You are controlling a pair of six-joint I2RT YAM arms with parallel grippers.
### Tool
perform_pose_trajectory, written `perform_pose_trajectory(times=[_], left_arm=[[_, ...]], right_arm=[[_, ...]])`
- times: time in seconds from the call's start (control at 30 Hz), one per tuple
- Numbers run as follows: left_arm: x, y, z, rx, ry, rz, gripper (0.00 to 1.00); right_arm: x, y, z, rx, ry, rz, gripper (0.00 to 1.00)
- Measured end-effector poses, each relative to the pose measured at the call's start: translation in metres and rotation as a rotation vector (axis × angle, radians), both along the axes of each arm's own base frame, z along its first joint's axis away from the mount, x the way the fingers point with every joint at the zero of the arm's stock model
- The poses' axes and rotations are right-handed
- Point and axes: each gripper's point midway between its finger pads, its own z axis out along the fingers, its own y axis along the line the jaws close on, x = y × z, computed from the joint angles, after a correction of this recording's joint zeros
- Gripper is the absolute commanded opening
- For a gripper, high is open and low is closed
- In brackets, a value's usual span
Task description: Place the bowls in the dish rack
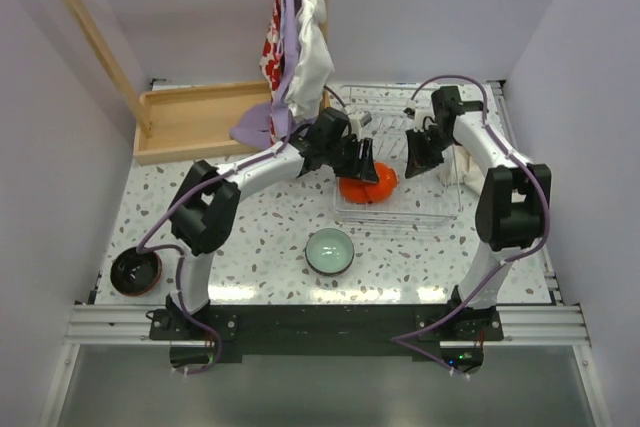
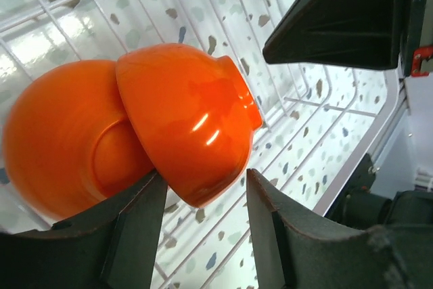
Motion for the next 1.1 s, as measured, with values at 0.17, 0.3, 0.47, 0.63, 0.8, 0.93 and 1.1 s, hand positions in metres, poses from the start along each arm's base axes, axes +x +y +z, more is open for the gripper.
perform_pose_trajectory(times=[0.17, 0.3, 0.47, 0.63, 0.8, 0.93, 1.1], left_arm=[[-0.008, 0.016, 0.002, 0.07, -0.025, -0.03, 0.56], [-0.012, 0.024, 0.003, 0.105, -0.049, -0.039, 0.57], [-0.017, 0.027, 0.001, 0.168, -0.103, -0.057, 0.57], [-0.041, 0.025, -0.007, 0.269, -0.163, -0.152, 0.56], [-0.067, 0.018, -0.01, 0.315, -0.235, -0.281, 0.56], [-0.073, 0.03, -0.005, 0.332, -0.287, -0.33, 0.56], [-0.077, 0.037, -0.003, 0.334, -0.338, -0.368, 0.57]], right_arm=[[0.003, 0.015, 0.002, 0.01, -0.012, 0.035, 0.0], [0.003, 0.023, 0.005, 0.026, -0.019, 0.053, 0.0], [0.002, 0.025, 0.005, 0.035, -0.017, 0.057, 0.0], [0.001, 0.03, 0.007, 0.057, -0.014, 0.059, 0.0], [0.0, 0.043, 0.009, 0.084, -0.015, 0.076, 0.0], [-0.004, 0.06, 0.01, 0.103, -0.018, 0.109, 0.0], [-0.006, 0.079, 0.016, 0.121, -0.029, 0.146, 0.0]])
